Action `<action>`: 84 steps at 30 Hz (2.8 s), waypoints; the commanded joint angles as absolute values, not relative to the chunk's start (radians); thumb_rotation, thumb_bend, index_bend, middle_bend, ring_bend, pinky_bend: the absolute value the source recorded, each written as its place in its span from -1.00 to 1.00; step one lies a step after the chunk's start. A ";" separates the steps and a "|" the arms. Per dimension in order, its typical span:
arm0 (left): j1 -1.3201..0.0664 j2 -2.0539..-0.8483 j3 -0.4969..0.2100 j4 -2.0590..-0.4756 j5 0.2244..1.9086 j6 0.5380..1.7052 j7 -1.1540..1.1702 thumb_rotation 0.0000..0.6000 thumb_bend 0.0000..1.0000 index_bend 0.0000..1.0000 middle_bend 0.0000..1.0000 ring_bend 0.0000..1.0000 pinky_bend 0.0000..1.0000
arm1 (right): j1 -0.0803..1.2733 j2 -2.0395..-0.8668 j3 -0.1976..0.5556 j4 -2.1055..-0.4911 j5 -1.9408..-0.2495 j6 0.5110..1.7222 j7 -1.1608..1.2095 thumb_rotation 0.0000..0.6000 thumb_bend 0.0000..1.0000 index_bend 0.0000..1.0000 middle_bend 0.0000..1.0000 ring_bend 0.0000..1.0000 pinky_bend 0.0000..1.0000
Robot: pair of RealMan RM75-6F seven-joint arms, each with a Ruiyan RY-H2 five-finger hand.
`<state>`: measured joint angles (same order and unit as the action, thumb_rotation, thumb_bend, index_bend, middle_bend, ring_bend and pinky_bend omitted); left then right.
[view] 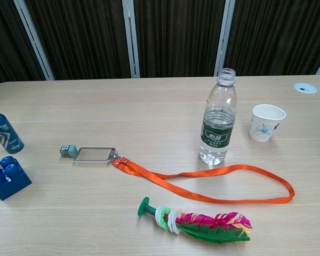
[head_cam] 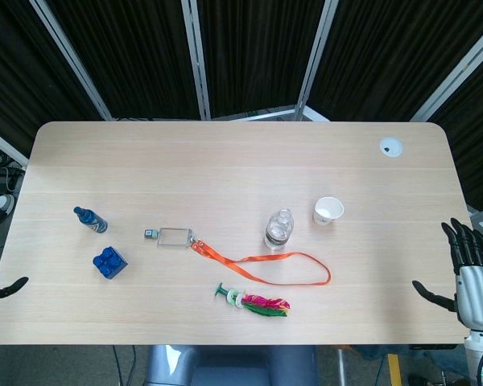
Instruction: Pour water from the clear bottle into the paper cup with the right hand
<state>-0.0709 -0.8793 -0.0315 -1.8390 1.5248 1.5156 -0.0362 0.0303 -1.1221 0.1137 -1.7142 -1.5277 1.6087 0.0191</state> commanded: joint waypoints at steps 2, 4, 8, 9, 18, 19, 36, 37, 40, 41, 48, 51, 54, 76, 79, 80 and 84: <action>-0.072 -0.879 -0.032 -1.839 1.522 1.512 -0.037 1.00 -1.00 -1.00 -1.00 -1.00 -1.00 | 0.031 -1.123 0.113 -1.713 -1.528 1.608 0.017 1.00 -1.00 -1.00 -1.00 -1.00 -1.00; -0.073 -0.879 -0.033 -1.840 1.519 1.508 -0.038 1.00 -1.00 -1.00 -1.00 -1.00 -1.00 | 0.031 -1.124 0.112 -1.712 -1.527 1.606 0.016 1.00 -1.00 -1.00 -1.00 -1.00 -1.00; -0.074 -0.879 -0.033 -1.842 1.521 1.506 -0.040 1.00 -1.00 -1.00 -1.00 -1.00 -1.00 | 0.033 -1.124 0.110 -1.711 -1.520 1.591 0.030 1.00 -1.00 -1.00 -1.00 -1.00 -1.00; -0.075 -0.879 -0.033 -1.841 1.523 1.506 -0.039 1.00 -1.00 -1.00 -1.00 -1.00 -1.00 | 0.036 -1.123 0.108 -1.712 -1.515 1.580 0.042 1.00 -1.00 -1.00 -1.00 -1.00 -1.00; -0.098 -0.888 -0.038 -1.846 1.499 1.458 -0.028 1.00 -1.00 -1.00 -1.00 -1.00 -1.00 | 0.178 -1.155 0.064 -1.600 -1.437 1.194 0.350 1.00 -1.00 -1.00 -1.00 -1.00 -1.00; -0.101 -0.889 -0.040 -1.847 1.493 1.454 -0.027 1.00 -1.00 -1.00 -1.00 -1.00 -1.00 | 0.201 -1.170 0.061 -1.558 -1.440 1.144 0.420 1.00 -1.00 -1.00 -1.00 -1.00 -1.00; -0.129 -0.916 -0.066 -1.844 1.387 1.393 0.039 1.00 -1.00 -1.00 -1.00 -1.00 -1.00 | 0.377 -1.362 0.024 -1.227 -1.637 1.085 0.997 1.00 -1.00 -1.00 -0.93 -1.00 -0.88; -0.132 -0.917 -0.068 -1.844 1.379 1.388 0.044 1.00 -1.00 -1.00 -1.00 -1.00 -1.00 | 0.385 -1.369 0.023 -1.220 -1.639 1.082 1.004 1.00 -1.00 -1.00 -0.93 -1.00 -0.87; -0.134 -0.918 -0.070 -1.844 1.367 1.385 0.052 1.00 -1.00 -1.00 -1.00 -1.00 -1.00 | 0.403 -1.390 0.018 -1.205 -1.644 1.081 1.019 1.00 -1.00 -1.00 -0.91 -0.98 -0.86; -0.134 -0.919 -0.071 -1.844 1.365 1.385 0.054 1.00 -1.00 -1.00 -1.00 -1.00 -1.00 | 0.410 -1.397 0.018 -1.201 -1.646 1.080 1.025 1.00 -1.00 -1.00 -0.91 -0.98 -0.86; -0.136 -0.926 -0.071 -1.841 1.347 1.377 0.071 1.00 -1.00 -1.00 -1.00 -1.00 -1.00 | 0.464 -1.449 0.029 -1.165 -1.646 1.067 1.032 1.00 -1.00 -1.00 -0.89 -0.95 -0.86; -0.138 -0.930 -0.073 -1.840 1.335 1.374 0.080 1.00 -1.00 -1.00 -1.00 -1.00 -1.00 | 0.486 -1.464 0.033 -1.160 -1.638 1.055 1.044 1.00 -1.00 -1.00 -0.89 -0.93 -0.79; -0.139 -0.933 -0.073 -1.841 1.328 1.370 0.090 1.00 -1.00 -1.00 -1.00 -1.00 -1.00 | 0.504 -1.483 0.036 -1.150 -1.629 1.042 1.039 1.00 -1.00 -1.00 -0.88 -0.93 -0.72; -0.154 -0.943 -0.073 -1.843 1.297 1.341 0.116 1.00 -1.00 -1.00 -1.00 -1.00 -1.00 | 0.610 -1.641 0.077 -1.022 -1.549 0.964 1.023 1.00 -1.00 -1.00 -0.88 -0.93 -0.71; -0.156 -0.944 -0.073 -1.843 1.293 1.338 0.120 1.00 -1.00 -1.00 -1.00 -1.00 -1.00 | 0.621 -1.654 0.077 -1.011 -1.547 0.954 1.030 1.00 -1.00 -1.00 -0.88 -0.93 -0.71; -0.156 -0.945 -0.074 -1.842 1.292 1.337 0.122 1.00 -1.00 -1.00 -1.00 -1.00 -1.00 | 0.624 -1.657 0.077 -1.010 -1.547 0.953 1.031 1.00 -1.00 -1.00 -0.88 -0.93 -0.71; -0.161 -0.949 -0.074 -1.841 1.285 1.329 0.130 1.00 -1.00 -1.00 -1.00 -1.00 -1.00 | 0.649 -1.676 0.085 -1.007 -1.550 0.952 1.025 1.00 -1.00 -1.00 -0.88 -0.93 -0.71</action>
<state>-0.1607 -0.9484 -0.0736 -1.8414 1.2855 1.3302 0.1296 0.6449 -1.6718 0.0824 -1.0078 -1.5497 0.9529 1.0280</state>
